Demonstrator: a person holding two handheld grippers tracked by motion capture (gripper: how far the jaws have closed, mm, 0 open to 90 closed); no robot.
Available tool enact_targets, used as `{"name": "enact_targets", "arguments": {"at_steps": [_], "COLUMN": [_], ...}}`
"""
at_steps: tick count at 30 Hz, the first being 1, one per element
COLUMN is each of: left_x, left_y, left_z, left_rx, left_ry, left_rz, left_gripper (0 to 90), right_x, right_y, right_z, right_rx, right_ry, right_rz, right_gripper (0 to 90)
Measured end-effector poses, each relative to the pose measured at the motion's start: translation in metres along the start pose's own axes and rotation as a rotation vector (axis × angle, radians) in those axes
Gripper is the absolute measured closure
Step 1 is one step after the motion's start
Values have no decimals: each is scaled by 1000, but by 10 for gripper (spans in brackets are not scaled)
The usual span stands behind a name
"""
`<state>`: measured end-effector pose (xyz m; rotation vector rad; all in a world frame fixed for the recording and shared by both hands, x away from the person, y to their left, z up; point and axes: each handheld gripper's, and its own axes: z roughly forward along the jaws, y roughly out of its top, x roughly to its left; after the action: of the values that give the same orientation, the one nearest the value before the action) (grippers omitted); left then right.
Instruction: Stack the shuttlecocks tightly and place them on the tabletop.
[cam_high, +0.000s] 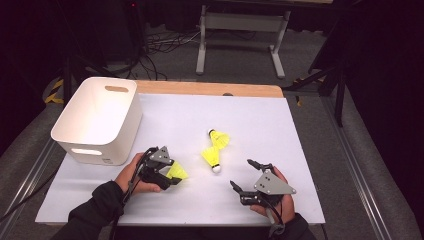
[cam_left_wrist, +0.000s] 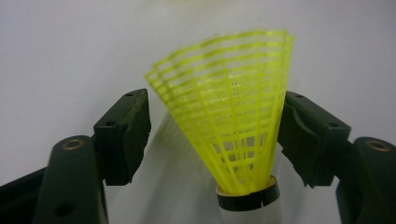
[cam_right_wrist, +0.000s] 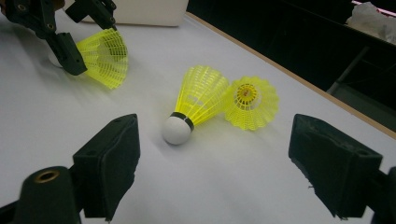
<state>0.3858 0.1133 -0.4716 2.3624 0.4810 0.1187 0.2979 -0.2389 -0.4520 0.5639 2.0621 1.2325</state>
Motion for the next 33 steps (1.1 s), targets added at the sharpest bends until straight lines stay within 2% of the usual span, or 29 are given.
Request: {"name": "enact_targets", "arguments": {"at_steps": [1, 2, 5, 7, 8, 9, 12, 17, 19, 23, 25, 27, 28, 29, 33], "left_x": [1, 1, 5, 6, 10, 10, 14, 23, 24, 30, 33, 33, 33, 35, 39], "left_y": [3, 3, 8, 11, 15, 15, 20, 28, 32, 34, 34, 33, 33, 33, 31], "left_z": [1, 1, 2, 1, 1, 1, -2, -4, -6, -9, -9, -5, -3, -2, 1], "left_rx": [20, 20, 28, 39, 38, 38, 41, 26, 3, -14, 1, 62, 96, 115, 118], "left_ry": [-13, -13, -9, -6, 8, 8, 48, 112, 180, 230, 241, 306, 326, 329, 326], "left_rz": [12, 12, 25, 34, 61, 61, 96, 123, 155, 164, 165, 188, 202, 210, 207], "left_gripper": [337, 342, 380, 437, 446, 453, 491, 502, 488, 501, 505, 513, 517, 517, 503], "right_x": [-1, -1, -3, -6, -6, -6, -7, -8, -8, -8, -8, -8, -8, -8, -6], "right_y": [0, 0, -2, -2, -3, -3, -4, -5, -6, -7, -8, -8, -9, -9, -9], "right_z": [0, 0, -1, -1, -2, -2, -1, 1, 1, 3, 4, 5, 5, 5, 8], "right_rx": [-2, -2, 1, 1, 2, 2, 6, 14, 19, 32, 35, 42, 42, 42, 59], "right_ry": [-1, -1, -6, -6, -7, -7, -4, 1, 3, 13, 15, 24, 43, 43, 61], "right_rz": [3, 3, 11, 24, 26, 26, 32, 37, 39, 40, 39, 44, 58, 58, 53], "right_gripper": [173, 173, 173, 174, 174, 174, 174, 173, 173, 172, 172, 171, 170, 170, 169]}}
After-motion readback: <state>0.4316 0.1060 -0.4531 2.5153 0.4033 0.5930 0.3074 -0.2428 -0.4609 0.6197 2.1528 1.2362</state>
